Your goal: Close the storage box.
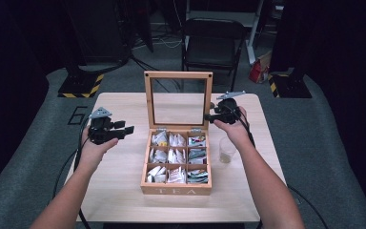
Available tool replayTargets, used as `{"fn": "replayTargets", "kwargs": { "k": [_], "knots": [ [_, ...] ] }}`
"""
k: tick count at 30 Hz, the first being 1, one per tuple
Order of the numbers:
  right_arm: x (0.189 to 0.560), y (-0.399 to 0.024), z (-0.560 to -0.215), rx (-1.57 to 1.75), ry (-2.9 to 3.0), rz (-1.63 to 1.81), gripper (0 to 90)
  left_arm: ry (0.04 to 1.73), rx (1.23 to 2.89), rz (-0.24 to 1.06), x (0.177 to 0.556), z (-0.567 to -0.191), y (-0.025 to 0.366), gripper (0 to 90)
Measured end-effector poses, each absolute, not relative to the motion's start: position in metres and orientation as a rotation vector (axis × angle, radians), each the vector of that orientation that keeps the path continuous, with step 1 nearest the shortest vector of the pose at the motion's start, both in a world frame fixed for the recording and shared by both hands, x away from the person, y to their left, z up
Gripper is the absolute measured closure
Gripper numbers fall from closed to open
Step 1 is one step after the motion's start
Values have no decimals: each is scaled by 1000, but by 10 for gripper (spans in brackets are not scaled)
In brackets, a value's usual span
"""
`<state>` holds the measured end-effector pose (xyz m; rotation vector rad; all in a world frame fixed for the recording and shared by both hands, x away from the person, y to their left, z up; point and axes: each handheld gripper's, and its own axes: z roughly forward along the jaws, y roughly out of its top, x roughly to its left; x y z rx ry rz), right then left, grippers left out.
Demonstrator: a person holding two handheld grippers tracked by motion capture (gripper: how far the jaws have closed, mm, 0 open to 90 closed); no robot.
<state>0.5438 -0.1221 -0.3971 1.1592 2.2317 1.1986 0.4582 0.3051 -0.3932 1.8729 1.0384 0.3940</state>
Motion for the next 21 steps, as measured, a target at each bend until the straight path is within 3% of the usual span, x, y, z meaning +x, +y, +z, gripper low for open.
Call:
{"fn": "replayTargets", "kwargs": {
  "k": [21],
  "knots": [
    [549, -109, -393, 1102, 2264, 1231, 399, 1038, 1873, 393, 457, -393, 305, 467]
  ]
}}
